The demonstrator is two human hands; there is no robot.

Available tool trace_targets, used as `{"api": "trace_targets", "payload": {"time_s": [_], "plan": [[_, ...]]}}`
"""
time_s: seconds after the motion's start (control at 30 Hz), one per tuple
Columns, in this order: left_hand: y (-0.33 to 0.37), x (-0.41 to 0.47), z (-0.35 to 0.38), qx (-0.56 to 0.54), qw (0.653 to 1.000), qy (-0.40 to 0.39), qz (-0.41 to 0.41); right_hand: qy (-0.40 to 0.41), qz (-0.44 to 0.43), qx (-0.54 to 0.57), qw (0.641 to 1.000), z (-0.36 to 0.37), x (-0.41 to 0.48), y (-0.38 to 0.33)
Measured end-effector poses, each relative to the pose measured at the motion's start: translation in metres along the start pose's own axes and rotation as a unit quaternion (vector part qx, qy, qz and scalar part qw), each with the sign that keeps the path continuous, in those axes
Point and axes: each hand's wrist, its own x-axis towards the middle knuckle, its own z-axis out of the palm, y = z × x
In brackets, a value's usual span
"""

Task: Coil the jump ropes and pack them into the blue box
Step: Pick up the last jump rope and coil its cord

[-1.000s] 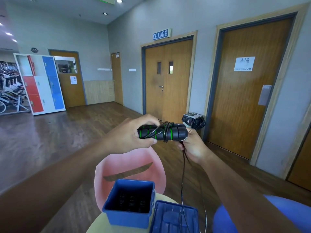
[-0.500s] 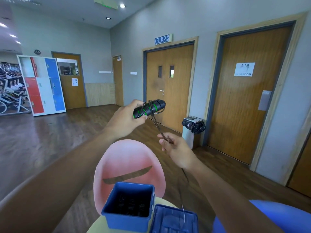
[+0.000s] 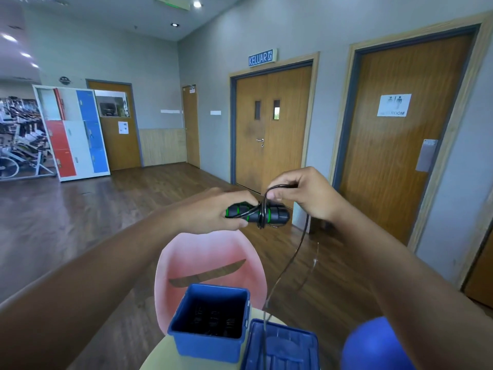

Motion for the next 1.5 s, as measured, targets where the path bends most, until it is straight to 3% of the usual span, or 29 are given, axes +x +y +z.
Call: {"api": "trace_targets", "payload": {"time_s": [0.17,0.37,0.47,0.63,0.8,1.0,1.1,1.23,1.37,1.5], "plan": [[0.025,-0.012,-0.006,-0.051,0.997,-0.018,0.047,-0.058,0.016,0.117,0.991,-0.015,0.0,0.002],[0.052,-0.017,-0.012,-0.12,0.989,0.037,0.074,-0.069,0.055,0.272,0.958,-0.003,-0.003,0.022],[0.058,-0.017,-0.01,-0.191,0.977,0.068,0.07,0.002,0.098,0.405,0.909,0.016,-0.012,0.027],[0.061,-0.01,-0.002,-0.283,0.95,0.125,0.037,0.08,0.124,0.437,0.887,0.047,-0.025,0.025],[0.046,0.005,-0.004,-0.255,0.944,0.21,-0.019,0.085,0.154,0.326,0.929,0.06,-0.036,0.041],[0.014,0.021,-0.013,-0.1,0.959,0.246,-0.095,0.052,0.172,0.152,0.972,0.067,-0.041,0.037],[-0.004,0.024,-0.014,0.004,0.965,0.225,-0.134,0.032,0.141,-0.007,0.989,0.06,-0.041,0.034],[-0.014,0.019,-0.007,0.101,0.978,0.132,-0.128,0.018,0.076,-0.224,0.972,0.042,-0.033,0.015],[0.0,0.01,0.007,0.059,0.994,0.068,-0.062,0.064,0.011,-0.237,0.969,0.018,-0.017,-0.004],[0.016,0.0,0.01,-0.053,0.997,0.042,-0.024,0.048,0.022,-0.08,0.995,-0.006,-0.006,-0.003]]}}
